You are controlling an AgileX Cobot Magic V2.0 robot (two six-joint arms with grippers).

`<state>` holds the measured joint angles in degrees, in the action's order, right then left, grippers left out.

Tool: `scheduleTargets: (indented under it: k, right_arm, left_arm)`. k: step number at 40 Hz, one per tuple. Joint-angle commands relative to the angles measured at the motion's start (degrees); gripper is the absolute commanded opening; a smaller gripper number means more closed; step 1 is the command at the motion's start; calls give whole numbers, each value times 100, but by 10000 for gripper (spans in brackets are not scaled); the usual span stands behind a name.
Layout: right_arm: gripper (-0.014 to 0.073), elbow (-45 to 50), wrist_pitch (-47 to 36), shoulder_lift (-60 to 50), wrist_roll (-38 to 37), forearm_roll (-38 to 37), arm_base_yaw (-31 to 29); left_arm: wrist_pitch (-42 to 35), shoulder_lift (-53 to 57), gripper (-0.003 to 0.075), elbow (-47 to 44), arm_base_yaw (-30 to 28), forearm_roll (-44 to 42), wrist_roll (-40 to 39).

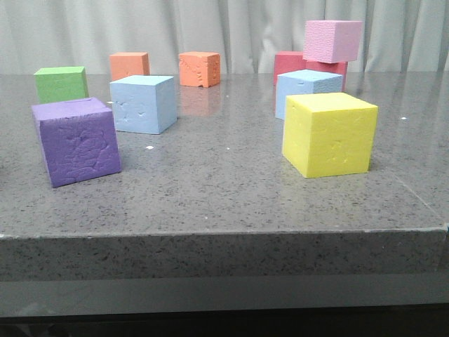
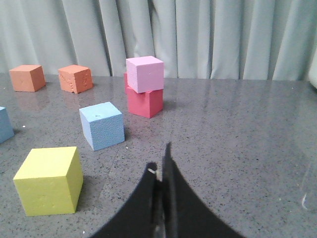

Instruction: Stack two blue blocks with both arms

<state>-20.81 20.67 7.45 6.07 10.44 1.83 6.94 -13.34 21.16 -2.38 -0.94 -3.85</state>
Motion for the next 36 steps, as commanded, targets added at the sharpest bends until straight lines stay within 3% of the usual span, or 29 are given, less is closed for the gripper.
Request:
scheduleTargets:
  k: [1,8,19,32,36]
  right_arm:
    - [-67,-683,-16,634,-13,31,-17]
    - [-67,-1632,758,1664,-13,31,-17]
    - [-67,-1768,423,2073,-13,31,-17]
    - [-66,-1768,417,2073,-13,31,-17]
    - [-28,-1768,417,2073,-13,31,-17]
  left_arm:
    - [488,-718,-20,711,45,-43,206]
    - [1369,-1663,-20,1392,45,-43,302]
    - [878,-1880,-20,1476,45,-43,302]
    - [831,-1880,-20,1476,45,-43,302]
    - [807,-1880,-6,1476,45,-43,302]
